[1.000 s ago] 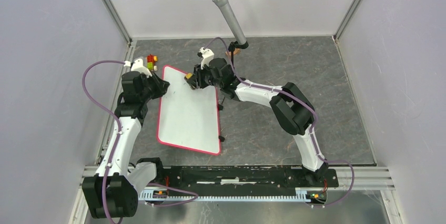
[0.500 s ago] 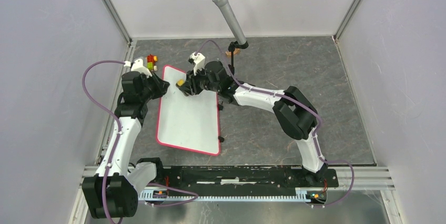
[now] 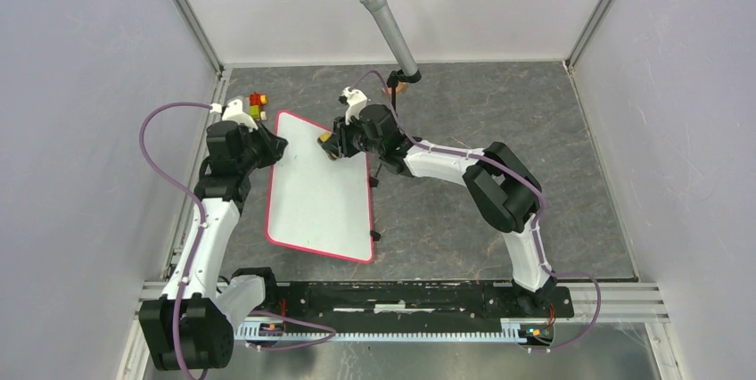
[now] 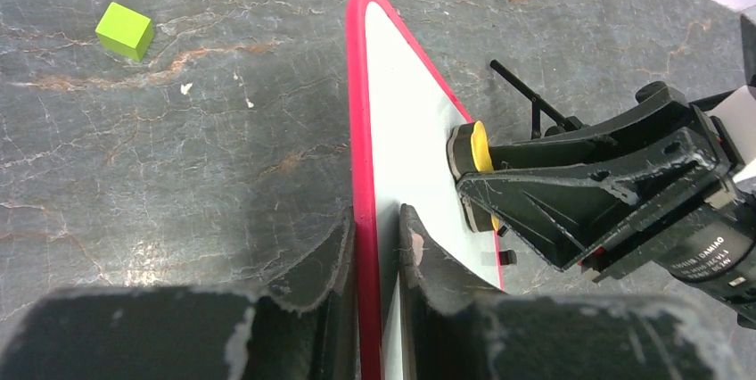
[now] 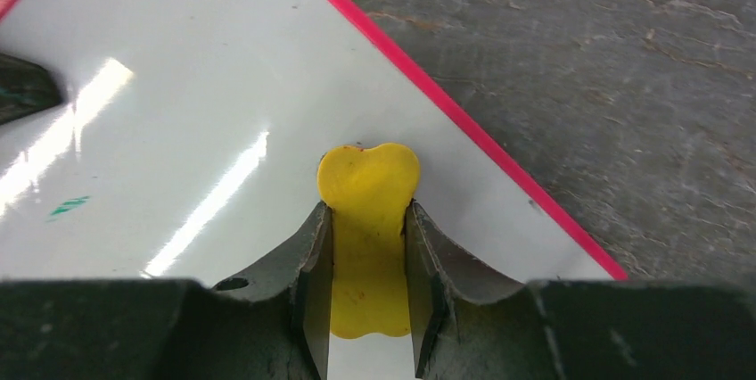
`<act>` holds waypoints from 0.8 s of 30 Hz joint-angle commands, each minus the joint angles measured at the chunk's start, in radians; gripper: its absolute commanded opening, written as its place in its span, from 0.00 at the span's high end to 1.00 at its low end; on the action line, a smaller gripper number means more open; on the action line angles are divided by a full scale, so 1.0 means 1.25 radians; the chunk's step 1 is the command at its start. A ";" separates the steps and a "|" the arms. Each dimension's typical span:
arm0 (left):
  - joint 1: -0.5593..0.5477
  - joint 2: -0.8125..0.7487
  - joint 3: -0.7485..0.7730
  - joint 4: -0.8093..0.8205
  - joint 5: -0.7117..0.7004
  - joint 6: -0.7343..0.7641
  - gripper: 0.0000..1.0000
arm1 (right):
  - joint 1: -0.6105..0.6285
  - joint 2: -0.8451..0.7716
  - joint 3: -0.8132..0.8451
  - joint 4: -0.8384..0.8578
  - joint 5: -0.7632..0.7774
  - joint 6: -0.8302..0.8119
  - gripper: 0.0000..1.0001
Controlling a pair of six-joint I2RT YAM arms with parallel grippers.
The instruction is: Erase the whiteboard
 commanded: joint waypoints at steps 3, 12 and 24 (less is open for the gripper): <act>-0.021 0.003 -0.006 -0.019 0.030 0.078 0.98 | 0.027 0.046 -0.005 -0.140 0.020 -0.034 0.69; -0.021 0.007 -0.006 -0.019 0.030 0.077 0.98 | 0.123 -0.010 0.035 -0.113 -0.025 -0.113 0.69; -0.021 0.007 -0.005 -0.020 0.036 0.073 0.98 | 0.229 -0.033 -0.068 -0.105 -0.093 -0.115 0.69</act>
